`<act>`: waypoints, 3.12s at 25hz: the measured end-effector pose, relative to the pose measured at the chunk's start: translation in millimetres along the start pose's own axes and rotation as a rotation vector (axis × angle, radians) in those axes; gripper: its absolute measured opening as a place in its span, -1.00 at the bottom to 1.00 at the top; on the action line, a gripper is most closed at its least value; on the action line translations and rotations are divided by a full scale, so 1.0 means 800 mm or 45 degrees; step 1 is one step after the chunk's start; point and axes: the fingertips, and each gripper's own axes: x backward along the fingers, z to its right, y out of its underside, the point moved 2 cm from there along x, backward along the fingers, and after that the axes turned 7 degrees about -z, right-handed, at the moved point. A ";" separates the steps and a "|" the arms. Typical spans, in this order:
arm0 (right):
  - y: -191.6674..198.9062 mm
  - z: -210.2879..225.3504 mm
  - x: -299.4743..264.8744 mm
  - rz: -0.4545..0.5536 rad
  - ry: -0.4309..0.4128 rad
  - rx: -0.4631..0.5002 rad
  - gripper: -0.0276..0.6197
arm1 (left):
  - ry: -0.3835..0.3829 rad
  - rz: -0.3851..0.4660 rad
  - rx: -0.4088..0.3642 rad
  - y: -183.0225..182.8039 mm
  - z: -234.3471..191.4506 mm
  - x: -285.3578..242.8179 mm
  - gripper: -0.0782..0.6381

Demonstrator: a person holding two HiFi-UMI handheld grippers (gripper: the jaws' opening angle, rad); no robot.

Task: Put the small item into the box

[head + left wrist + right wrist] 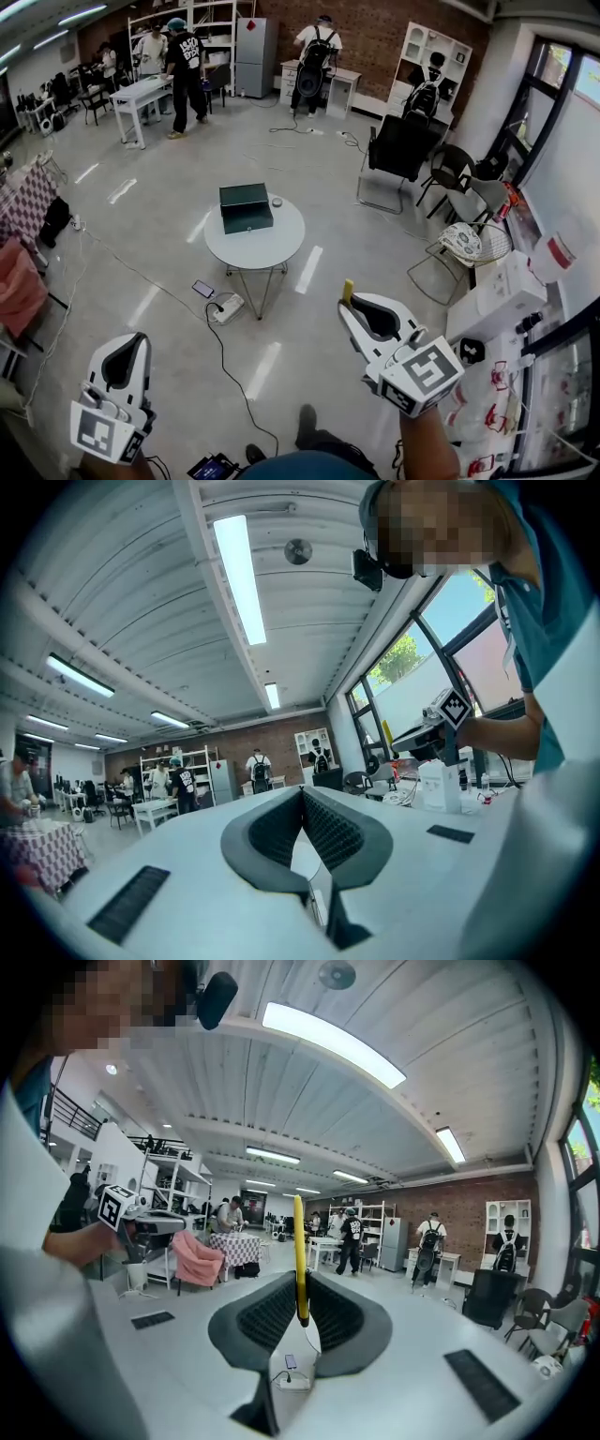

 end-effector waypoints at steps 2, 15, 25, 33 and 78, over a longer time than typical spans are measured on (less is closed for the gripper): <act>0.001 0.027 -0.020 0.004 -0.028 0.010 -0.71 | -0.023 -0.010 0.004 -0.001 0.000 -0.025 -0.73; 0.000 0.184 -0.122 0.041 -0.205 -0.004 -0.71 | -0.180 -0.100 -0.006 -0.019 0.008 -0.171 -0.73; 0.012 0.283 -0.120 0.057 -0.214 -0.036 -0.71 | -0.176 -0.118 -0.049 -0.051 0.044 -0.263 -0.73; 0.007 0.307 -0.134 0.049 -0.065 -0.062 -0.71 | -0.020 -0.056 -0.072 -0.052 0.006 -0.334 -0.73; -0.147 0.216 -0.617 -0.062 0.187 -0.050 -0.71 | 0.195 0.049 -0.010 0.055 -0.540 -0.493 -0.73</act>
